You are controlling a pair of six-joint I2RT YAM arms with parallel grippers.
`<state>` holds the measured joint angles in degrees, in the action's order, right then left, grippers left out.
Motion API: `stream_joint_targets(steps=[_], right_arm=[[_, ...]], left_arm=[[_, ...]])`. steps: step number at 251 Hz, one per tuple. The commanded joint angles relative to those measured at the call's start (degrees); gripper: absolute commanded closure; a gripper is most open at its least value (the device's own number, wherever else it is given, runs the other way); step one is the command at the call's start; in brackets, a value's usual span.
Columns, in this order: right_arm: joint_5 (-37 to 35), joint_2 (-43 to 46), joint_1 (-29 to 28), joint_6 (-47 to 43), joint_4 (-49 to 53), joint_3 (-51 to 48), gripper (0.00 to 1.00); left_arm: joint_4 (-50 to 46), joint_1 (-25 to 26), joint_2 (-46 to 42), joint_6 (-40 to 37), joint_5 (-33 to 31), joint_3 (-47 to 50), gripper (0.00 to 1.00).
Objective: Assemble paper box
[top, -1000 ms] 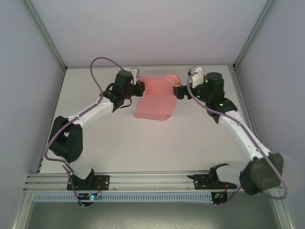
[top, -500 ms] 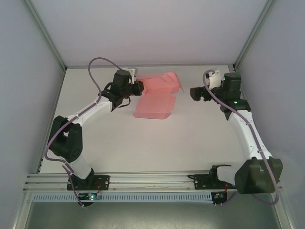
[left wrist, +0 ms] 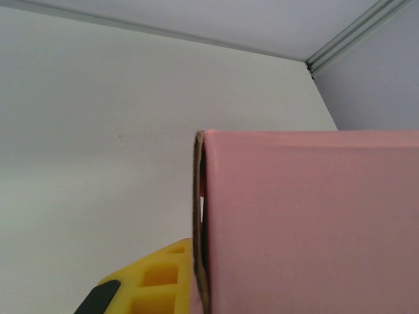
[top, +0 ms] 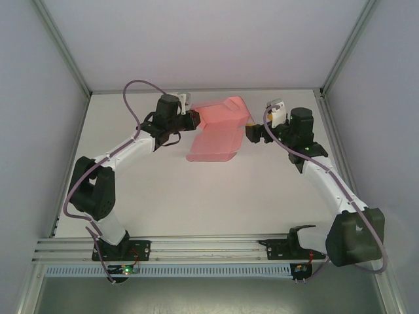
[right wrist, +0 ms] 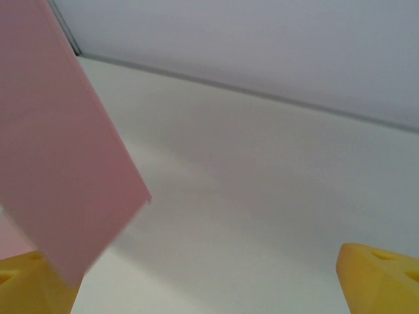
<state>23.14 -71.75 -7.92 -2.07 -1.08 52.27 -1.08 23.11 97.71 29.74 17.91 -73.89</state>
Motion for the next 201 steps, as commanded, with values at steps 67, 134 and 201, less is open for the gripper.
stream_joint_targets(steps=[67, 134, 201], right_arm=[[-12.18, -4.6, -5.9, -4.99, -8.32, 4.86, 0.02], [-16.26, -9.24, -11.81, -8.44, -7.18, 7.88, 0.02], [-20.39, -9.94, -13.87, -8.1, -0.87, 10.09, 0.02]], left_arm=[[2.44, -0.31, 0.33, -2.29, 4.27, -0.89, 1.0], [1.93, 0.52, -0.18, -2.9, 2.94, -1.1, 1.0], [0.95, 0.54, -0.78, -2.45, -2.14, -0.86, 1.0]])
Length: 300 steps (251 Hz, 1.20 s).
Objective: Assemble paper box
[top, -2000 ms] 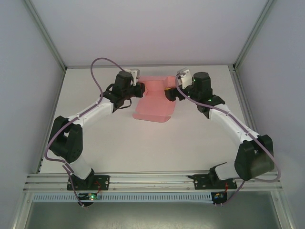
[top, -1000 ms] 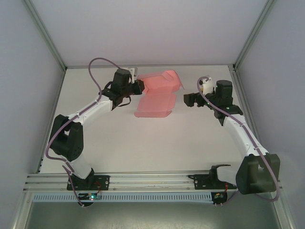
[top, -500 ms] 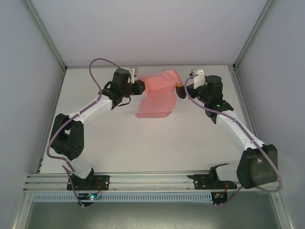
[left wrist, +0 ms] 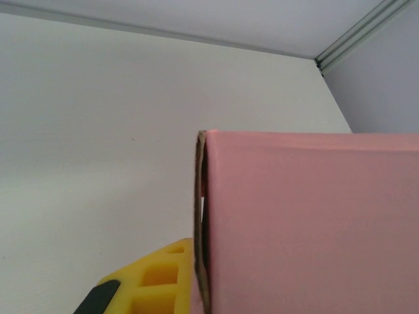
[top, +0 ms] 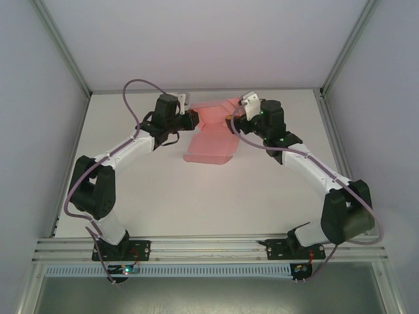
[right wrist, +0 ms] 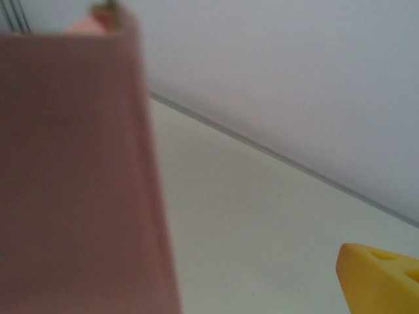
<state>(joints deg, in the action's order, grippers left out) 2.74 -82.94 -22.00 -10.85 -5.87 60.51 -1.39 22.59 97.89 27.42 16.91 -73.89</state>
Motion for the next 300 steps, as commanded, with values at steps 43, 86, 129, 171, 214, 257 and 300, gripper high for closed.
stream_joint_targets(steps=[43, 86, 129, 171, 214, 257, 300], right_arm=[[12.38, 10.83, 5.76, 2.75, 8.87, -0.57, 0.02], [33.77, 15.8, 14.93, 5.0, 15.99, -0.72, 0.02], [39.02, 11.76, 23.14, 10.31, 15.83, 4.56, 0.02], [53.84, -1.97, 24.66, 8.11, 25.97, 18.09, 0.19], [57.46, -9.83, 20.7, -4.18, 38.72, 24.93, 0.28], [55.75, -11.55, 15.9, -7.62, 41.29, 26.32, 0.38], [52.83, -11.43, 12.7, -6.89, 40.55, 25.1, 0.41]], left_arm=[[0.37, -0.63, -0.66, 1.23, -3.25, -0.25, 1.0], [-1.68, -1.34, -0.72, -1.69, -1.16, -1.01, 1.0], [-1.82, -1.41, -0.95, -3.38, 1.18, -0.94, 1.0], [-1.86, -1.37, -0.97, -3.39, 1.87, -0.91, 1.0], [-2.54, -1.38, -0.41, -3.17, 2.08, -1.51, 1.0], [-2.53, -1.32, -0.81, -3.07, 2.27, -1.46, 1.0], [-2.48, -1.32, -0.91, -2.8, 2.38, -1.17, 1.0]])
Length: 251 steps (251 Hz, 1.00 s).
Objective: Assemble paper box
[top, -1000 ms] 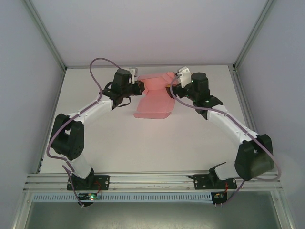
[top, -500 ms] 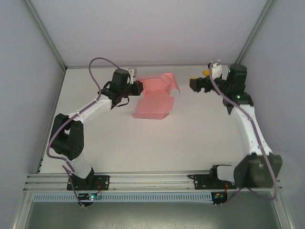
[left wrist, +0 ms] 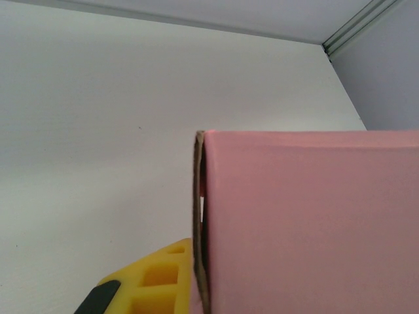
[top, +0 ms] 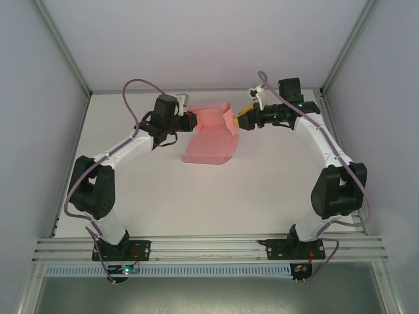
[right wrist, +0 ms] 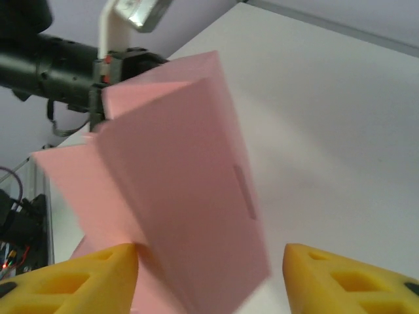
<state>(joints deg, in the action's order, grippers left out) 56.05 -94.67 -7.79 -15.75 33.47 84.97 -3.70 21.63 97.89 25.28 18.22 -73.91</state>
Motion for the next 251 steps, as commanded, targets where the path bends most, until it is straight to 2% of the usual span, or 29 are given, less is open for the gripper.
stream_joint_targets(steps=[1, 33, 49, 57, 73, 91, 140, 164, 174, 195, 214, 251], right_arm=[[-0.67, 0.34, -1.6, -1.87, 1.05, 0.55, 0.41], [-10.39, 2.74, -5.68, 0.17, -4.32, -2.54, 0.36], [-14.91, 4.11, -7.51, 1.46, -7.9, -4.33, 0.38], [-18.59, 4.89, -8.46, 3.19, -10.49, -5.45, 0.42], [-30.01, 6.39, -10.51, 7.71, -16.64, -7.77, 0.45], [-43.7, 7.34, -13.19, 10.93, -21.84, -10.05, 0.59], [-78.22, 6.69, -22.56, 11.22, -33.23, -14.84, 0.59], [-90.67, 4.72, -25.09, 9.74, -37.6, -15.43, 0.74], [-93.79, 3.79, -25.49, 8.85, -38.12, -15.01, 0.85], [-98.16, 2.11, -25.61, 6.79, -37.74, -13.97, 0.99], [-104.5, 0.25, -25.35, 4.62, -37.83, -13.43, 1.0], [-113.01, -1.96, -24.76, -2.54, -41.97, -14.09, 1.0]], left_arm=[[-0.21, -0.36, -0.93, -0.66, 1.05, -1.15, 1.0], [-0.83, -0.42, -0.91, -0.13, 0.6, -1.14, 1.0], [-1.28, -0.36, -0.86, -0.14, 0.48, -1.23, 1.0], [-1.4, -0.29, -1.07, 0.01, 0.41, -1.16, 1.0], [-1.44, -0.13, -1.26, 0.04, 0.52, -0.98, 1.0], [-1.71, 0.36, -1.41, -0.01, 0.11, -0.95, 1.0], [-4.11, 2.68, -1.67, 2.06, -2.83, -2.39, 1.0], [-6.94, 4.03, -1.6, 3.46, -5.37, -4.09, 1.0], [-8.75, 4.5, -1.42, 4.38, -6.43, -5.19, 1.0], [-12.79, 5.72, -1.1, 5.9, -9.28, -7.41, 1.0], [-16.26, 7.05, -0.81, 7.27, -12.43, -9.2, 1.0], [-27.94, 7.75, 1.93, 14.87, -21.15, -14.08, 1.0]])
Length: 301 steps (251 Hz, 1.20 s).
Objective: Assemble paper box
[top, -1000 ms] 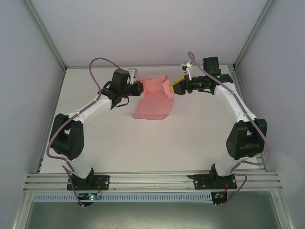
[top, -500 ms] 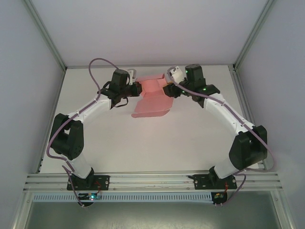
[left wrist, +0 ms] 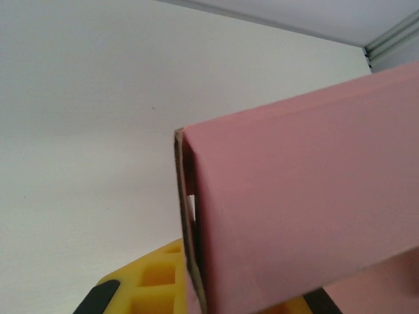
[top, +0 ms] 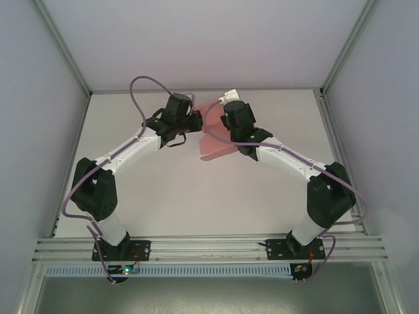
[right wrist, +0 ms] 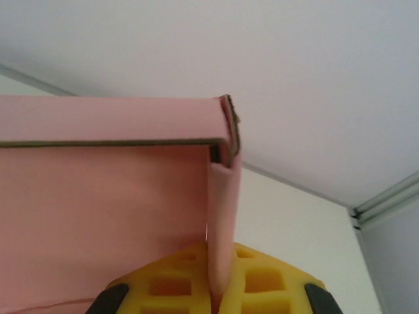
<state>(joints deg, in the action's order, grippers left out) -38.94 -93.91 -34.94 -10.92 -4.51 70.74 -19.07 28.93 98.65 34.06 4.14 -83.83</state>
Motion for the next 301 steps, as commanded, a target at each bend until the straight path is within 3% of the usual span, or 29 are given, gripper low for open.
stream_joint_targets(steps=[1, 12, 26, 62, 73, 89, 117, 133, 149, 170, 187, 199, 214, 223, 244, 275, 301], right_arm=[[-18.24, -2.75, 2.45, -7.58, -4.21, 0.07, 1.0], [-20.22, -3.16, 3.03, -9.82, -6.29, -0.63, 1.0], [-24.33, -4.02, 3.83, -14.21, -11.43, -2.09, 0.97], [-33.41, -8.89, 4.53, -33.46, -37.06, -6.08, 0.91], [-33.68, -9.48, 4.28, -33.38, -39.28, -6.24, 0.89], [-32.62, -8.9, 3.63, -27.19, -33.89, -5.08, 0.87], [-21.13, -4.14, 3.78, -3.69, -12.48, -3.1, 0.86], [-16.51, -2.25, 4.18, 0.98, -11.63, -4.45, 0.84], [-10.11, -0.38, 4.1, -0.76, -16.83, -7.9, 0.62], [6.55, 3.35, 4.73, 0.11, -12.13, -9.14, 0.59], [13.6, 7.19, 5.79, 6.13, -8.61, -9.66, 0.51], [23.8, 11.12, 7.99, 8.8, -8.26, -11.35, 0.33], [34.23, 16.45, 11.18, 14.71, -11.75, -14.5, 0.21], [43.03, 19.58, 13.41, 16.15, -14.89, -16.66, 0.02], [57.05, 25.45, 17.86, 19.56, -17.11, -18.23, 0.02], [53.49, 31.62, 24.57, 22.43, -5.88, -15.32, 0.02], [52.77, 32.91, 30.17, 24.04, 4.37, -11.92, 0.02]], left_arm=[[-12.88, 0.4, 1.22, 6.27, -7.36, -4.2, 1.0], [-16.9, -0.11, 1.94, 10.11, -10.21, -4.65, 1.0], [-16.46, -1.09, 2.25, 11.66, -7.18, -3.16, 1.0], [-14.92, -1.51, 3.47, 12.33, -4.49, -2.75, 1.0], [-12.55, -1.51, 3.73, 13.4, -2.57, -1.92, 1.0], [-10.39, -1.48, 4.66, 14.39, -0.23, -1.41, 1.0], [-12.48, -1.43, 6.81, 14.61, 0.6, -4.28, 1.0], [-12.75, -1.33, 7.17, 14.08, 0.43, -5.44, 1.0], [-11.79, -1.34, 6.84, 13.59, 0.62, -5.61, 1.0], [-10.1, -1.36, 6.38, 11.74, 0.51, -5.65, 1.0], [-9.8, -1.3, 6.55, 8.07, 0.3, -6.79, 1.0], [-10.22, -1.33, 6.89, 4.84, -0.56, -8.0, 1.0], [-10.9, -1.39, 7.22, 0.56, -3.17, -9.3, 1.0], [-10.81, -1.42, 7.41, -2.61, -5.06, -9.87, 1.0], [-9.56, -1.57, 7.69, -10.16, -9.07, -10.83, 1.0], [-6.86, -1.74, 7.44, -24.39, -7.07, -12.68, 1.0], [-8.75, -1.34, 7.26, -48.62, -1.31, -14.56, 1.0]])
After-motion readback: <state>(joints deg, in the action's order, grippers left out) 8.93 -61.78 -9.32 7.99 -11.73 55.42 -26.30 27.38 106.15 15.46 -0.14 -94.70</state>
